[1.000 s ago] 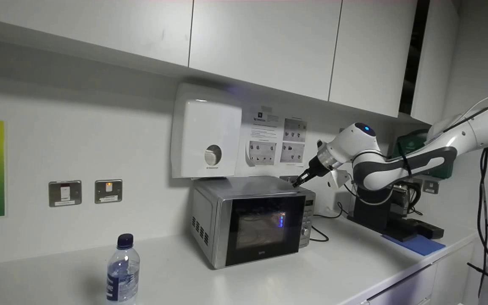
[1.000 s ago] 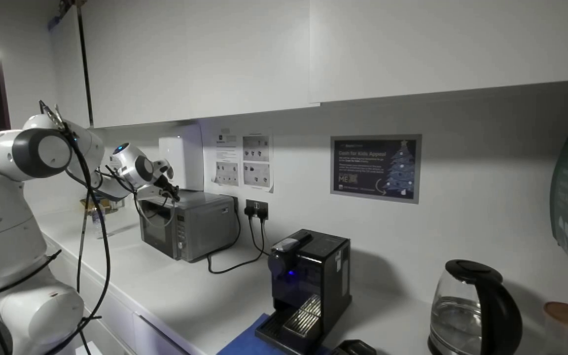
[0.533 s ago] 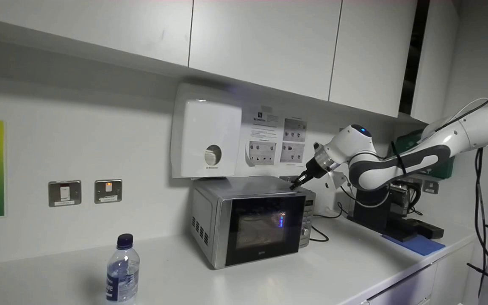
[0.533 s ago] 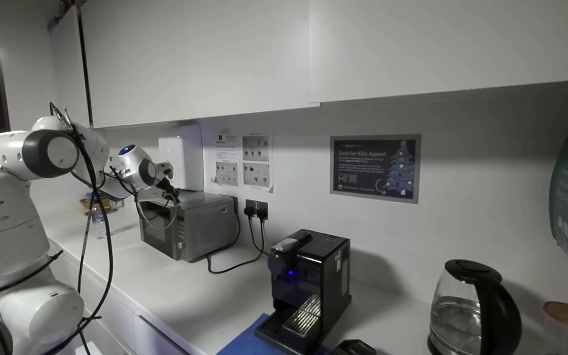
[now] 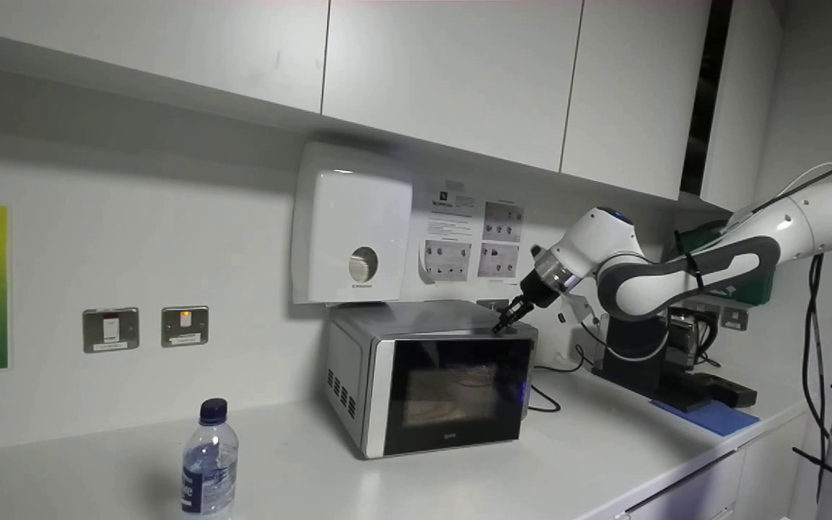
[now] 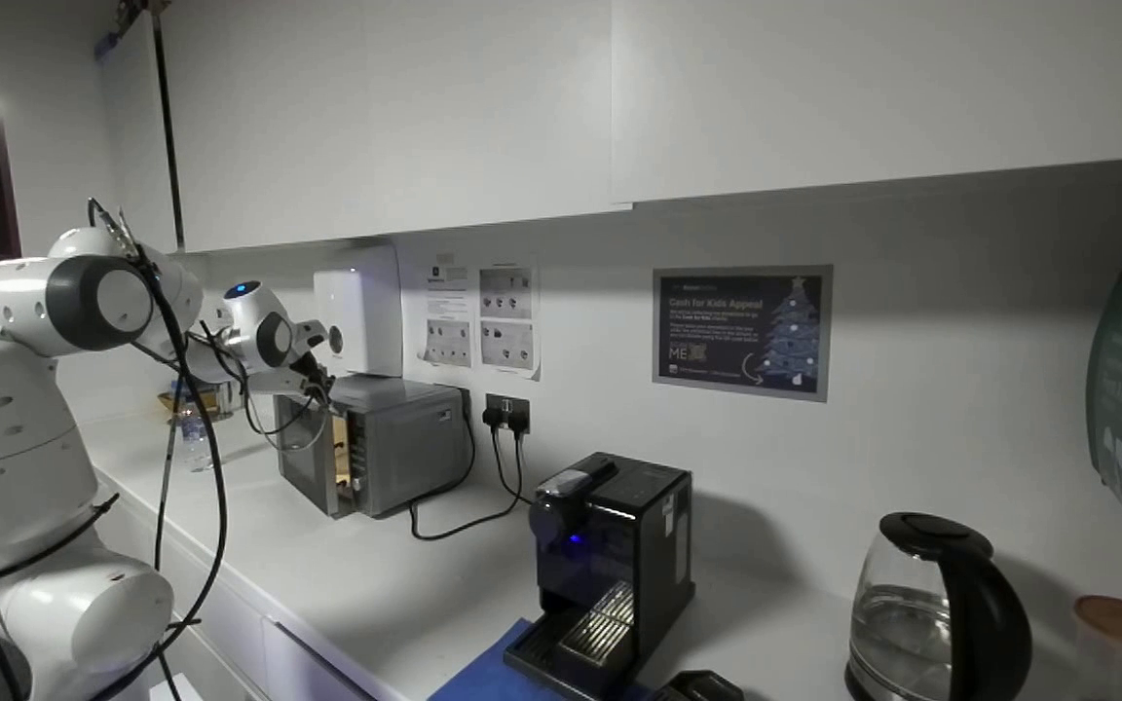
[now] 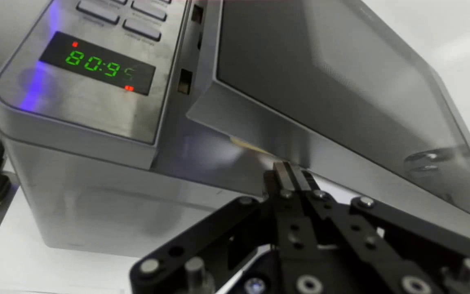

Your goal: Open the microwave door.

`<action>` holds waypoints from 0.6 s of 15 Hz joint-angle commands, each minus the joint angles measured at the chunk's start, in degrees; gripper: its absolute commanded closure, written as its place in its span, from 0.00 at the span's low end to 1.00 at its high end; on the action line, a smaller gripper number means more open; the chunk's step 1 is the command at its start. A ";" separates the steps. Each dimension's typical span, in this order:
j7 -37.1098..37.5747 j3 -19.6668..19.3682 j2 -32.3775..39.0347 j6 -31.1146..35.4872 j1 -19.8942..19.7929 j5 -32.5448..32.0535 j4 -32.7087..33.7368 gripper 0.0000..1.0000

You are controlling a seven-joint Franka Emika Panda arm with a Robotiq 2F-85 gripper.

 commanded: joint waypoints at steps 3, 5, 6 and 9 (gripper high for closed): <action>-0.71 0.65 -2.89 -7.66 2.65 3.68 0.99 1.00; -0.70 1.02 -3.38 -9.51 3.23 4.05 1.58 1.00; -0.76 1.21 -3.50 -10.44 3.65 4.66 1.97 1.00; -2.00 1.43 -3.13 -12.48 5.47 8.47 3.08 1.00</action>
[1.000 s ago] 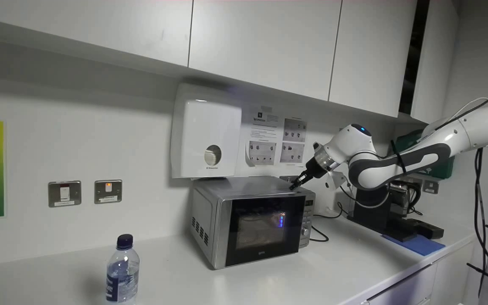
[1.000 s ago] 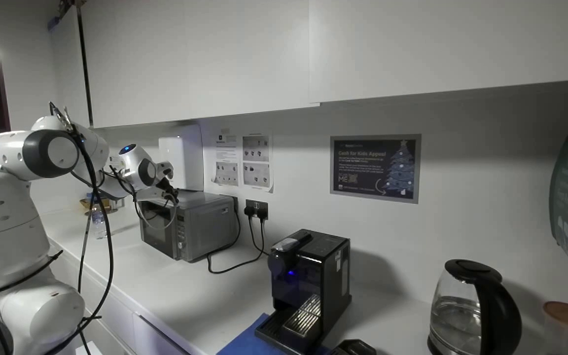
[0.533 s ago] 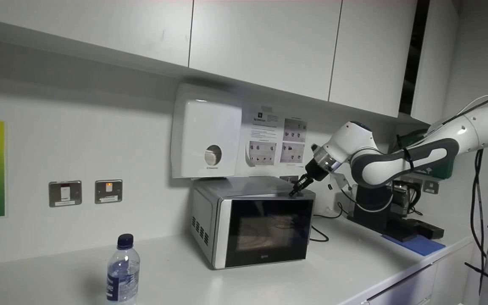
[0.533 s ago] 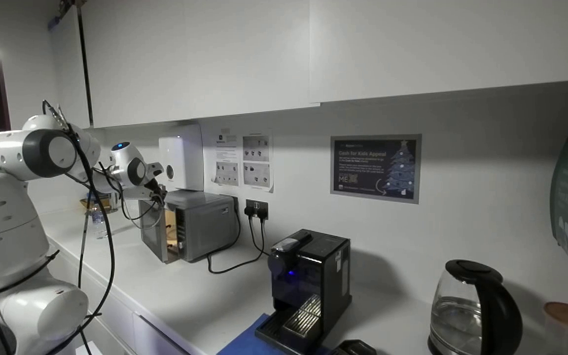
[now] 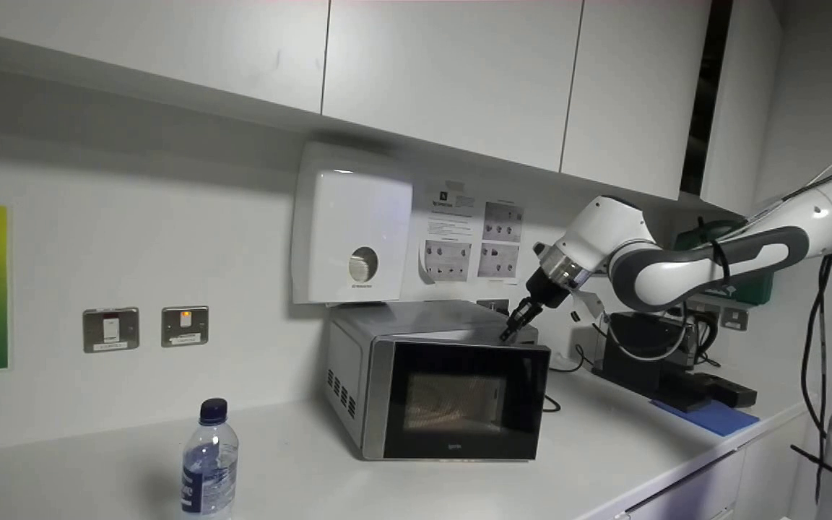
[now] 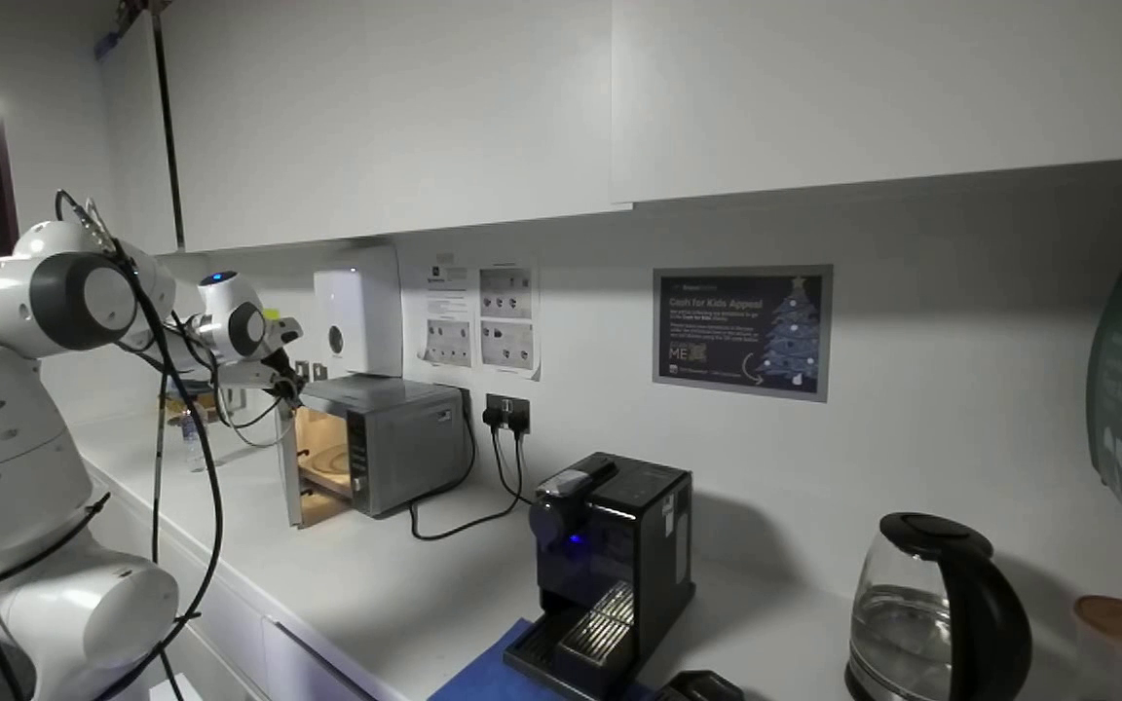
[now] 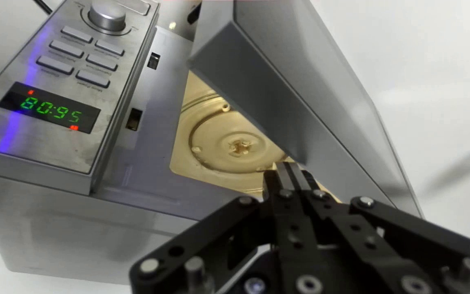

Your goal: Open the microwave door.

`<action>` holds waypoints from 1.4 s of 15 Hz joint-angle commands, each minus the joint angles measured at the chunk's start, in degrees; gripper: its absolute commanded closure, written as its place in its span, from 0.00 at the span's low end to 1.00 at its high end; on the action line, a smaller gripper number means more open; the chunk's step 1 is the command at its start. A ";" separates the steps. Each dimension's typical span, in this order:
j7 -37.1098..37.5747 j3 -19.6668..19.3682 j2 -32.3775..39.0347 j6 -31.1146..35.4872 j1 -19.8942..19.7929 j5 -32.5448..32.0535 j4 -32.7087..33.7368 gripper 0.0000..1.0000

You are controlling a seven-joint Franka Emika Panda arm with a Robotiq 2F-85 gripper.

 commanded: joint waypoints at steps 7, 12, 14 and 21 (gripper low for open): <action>-9.38 -0.46 2.06 -4.16 6.54 17.72 2.84 1.00; -15.60 0.00 6.25 -4.92 8.12 22.85 5.39 1.00; -17.19 0.12 7.57 -5.44 8.25 23.58 6.45 1.00; -22.04 0.19 7.81 -5.18 8.39 24.67 8.89 1.00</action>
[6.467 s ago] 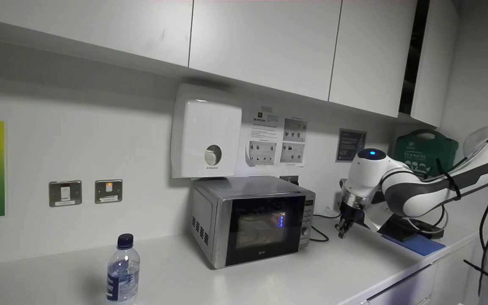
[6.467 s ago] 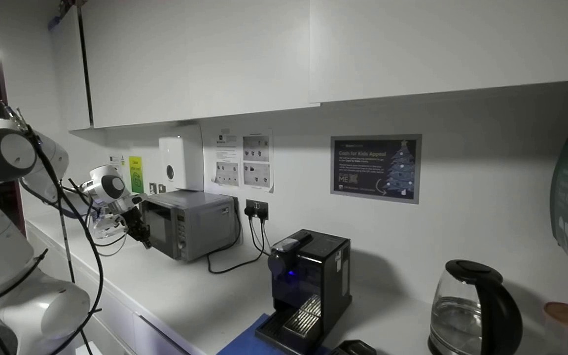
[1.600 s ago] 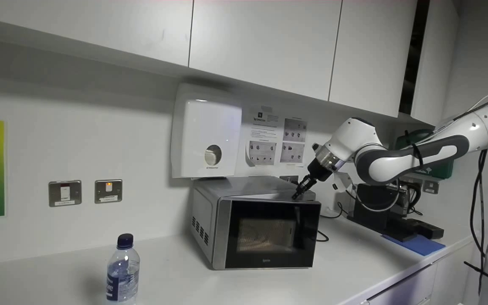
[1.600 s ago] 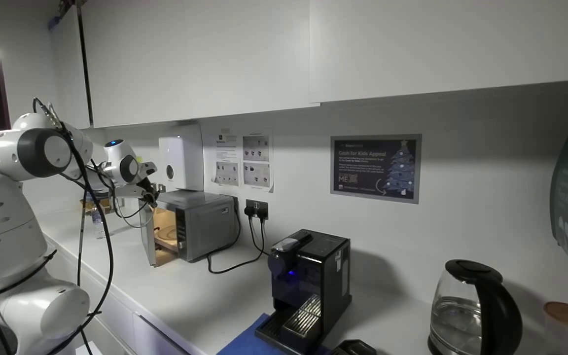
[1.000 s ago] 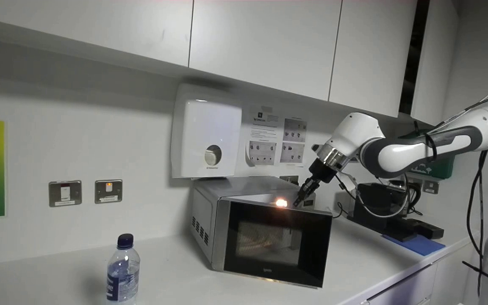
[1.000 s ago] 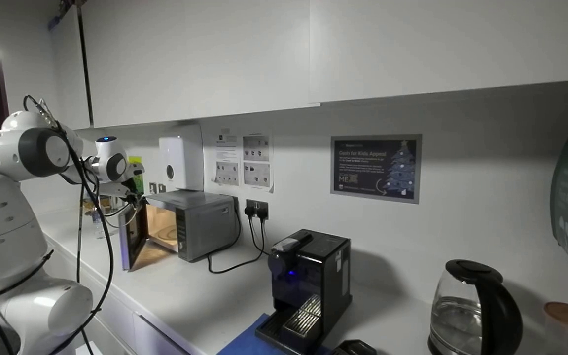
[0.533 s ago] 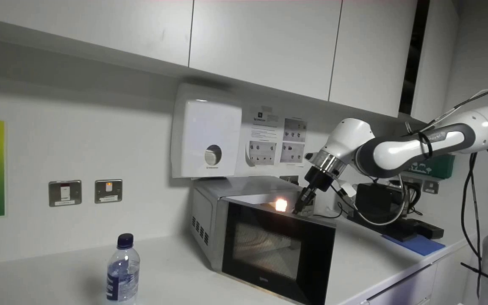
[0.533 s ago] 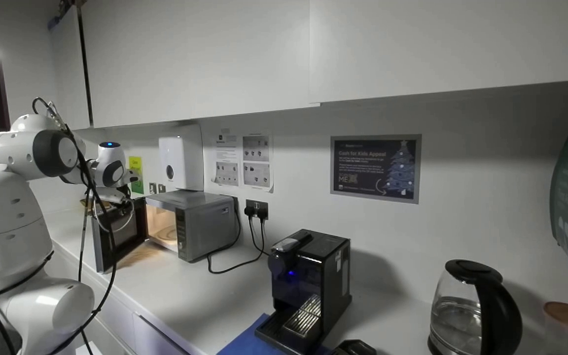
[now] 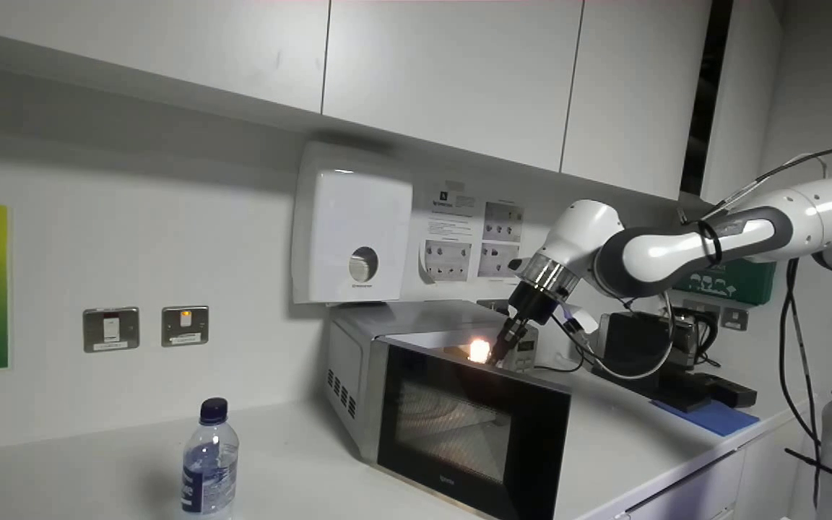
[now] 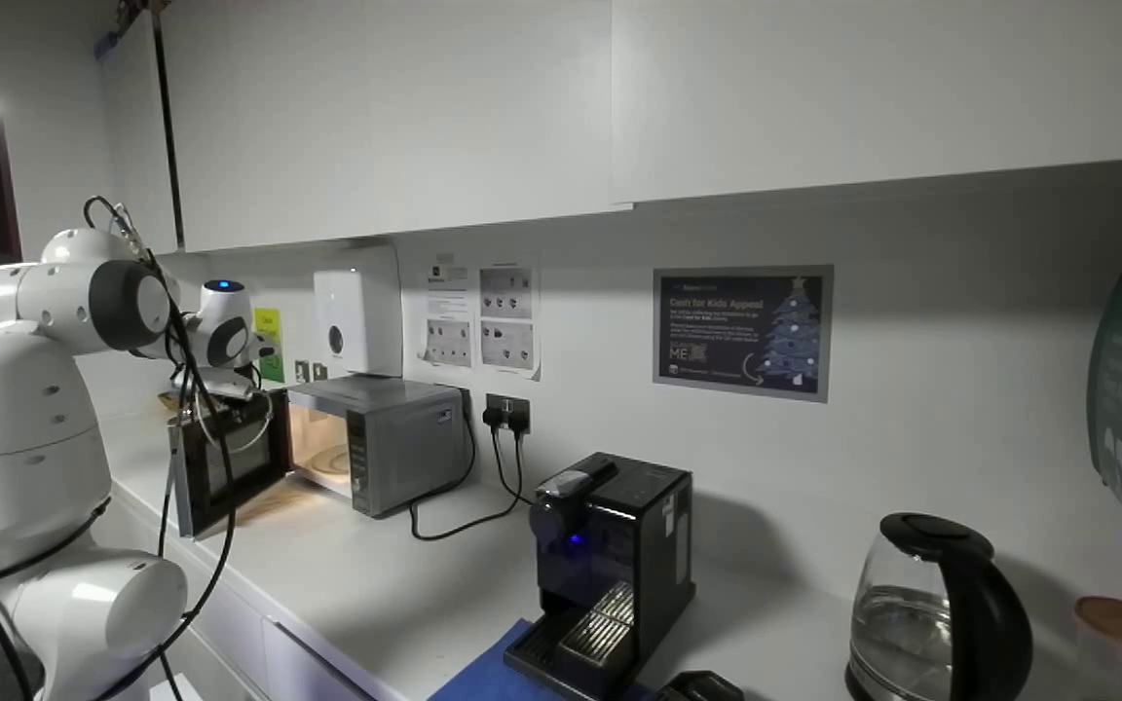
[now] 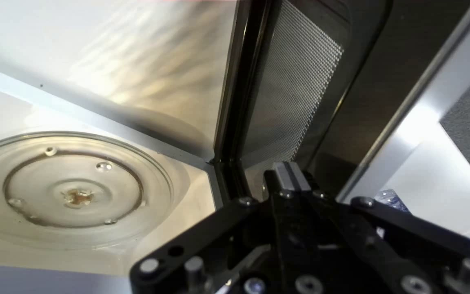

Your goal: Open the microwave door.

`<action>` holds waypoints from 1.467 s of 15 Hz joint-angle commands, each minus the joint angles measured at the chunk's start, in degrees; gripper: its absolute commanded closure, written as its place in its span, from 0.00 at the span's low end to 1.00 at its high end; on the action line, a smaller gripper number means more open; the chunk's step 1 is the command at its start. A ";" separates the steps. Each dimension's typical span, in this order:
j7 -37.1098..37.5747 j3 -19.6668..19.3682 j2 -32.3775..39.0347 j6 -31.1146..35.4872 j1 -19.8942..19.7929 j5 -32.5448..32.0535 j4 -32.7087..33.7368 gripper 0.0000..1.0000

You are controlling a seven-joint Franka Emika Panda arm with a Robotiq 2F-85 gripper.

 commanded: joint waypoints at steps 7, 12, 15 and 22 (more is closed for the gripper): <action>-16.37 -0.09 4.23 -0.27 1.24 10.97 5.60 1.00; -25.76 1.02 13.08 -0.83 0.40 18.00 10.03 1.00; -27.09 1.66 16.10 -1.85 -0.93 18.30 11.74 1.00; -29.29 3.45 15.12 -0.49 -3.09 19.77 11.87 1.00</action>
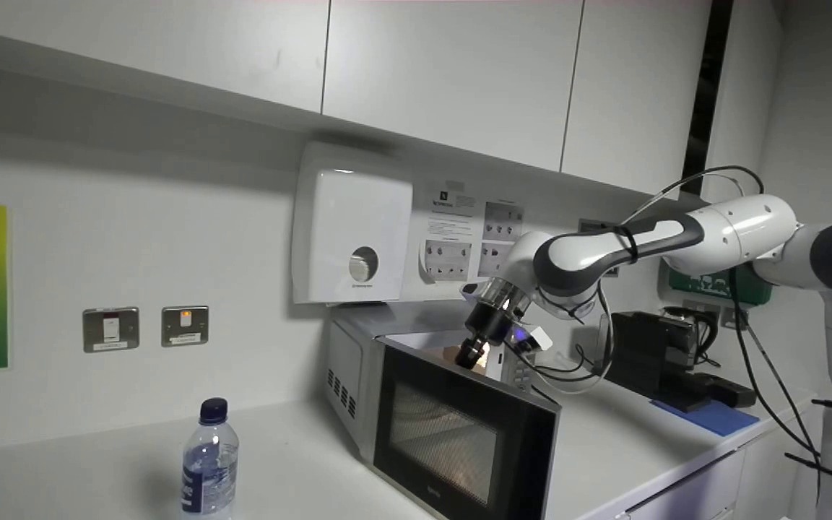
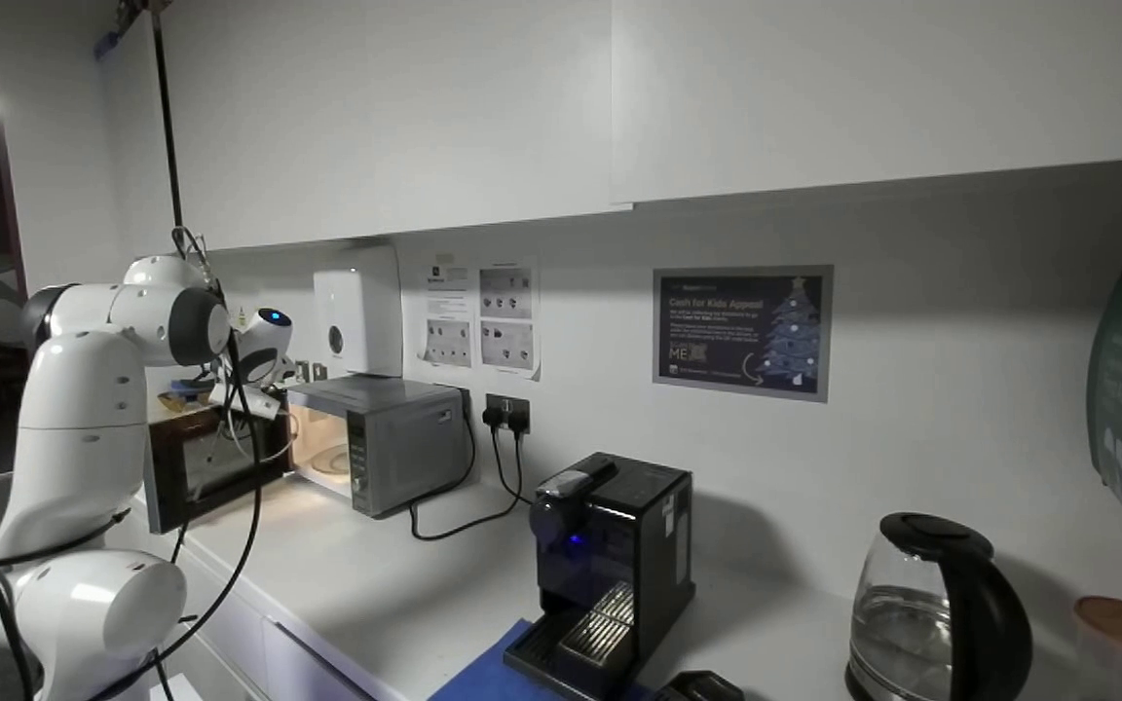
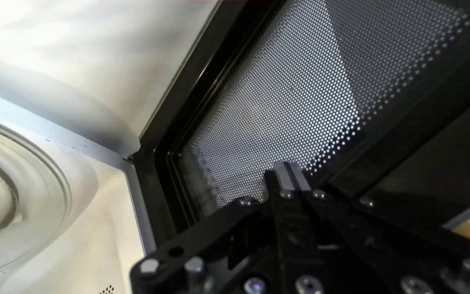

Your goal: Open the microwave door.

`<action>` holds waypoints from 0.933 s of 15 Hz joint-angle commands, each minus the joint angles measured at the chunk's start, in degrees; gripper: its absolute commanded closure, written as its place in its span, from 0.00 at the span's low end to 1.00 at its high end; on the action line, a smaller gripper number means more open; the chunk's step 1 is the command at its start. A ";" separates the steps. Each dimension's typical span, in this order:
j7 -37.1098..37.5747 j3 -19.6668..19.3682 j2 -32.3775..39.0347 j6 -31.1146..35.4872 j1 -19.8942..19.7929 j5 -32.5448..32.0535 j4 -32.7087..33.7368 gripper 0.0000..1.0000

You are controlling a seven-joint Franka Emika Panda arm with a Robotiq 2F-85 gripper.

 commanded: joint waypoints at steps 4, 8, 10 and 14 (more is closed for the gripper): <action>-14.36 4.61 -1.13 1.20 -3.69 12.34 0.63 1.00; -25.25 4.53 -0.96 0.50 -3.79 23.04 0.77 1.00; -25.09 3.39 -1.74 0.31 -2.94 22.74 -0.17 1.00; -12.67 1.15 -4.89 -0.08 -0.91 10.13 -3.37 1.00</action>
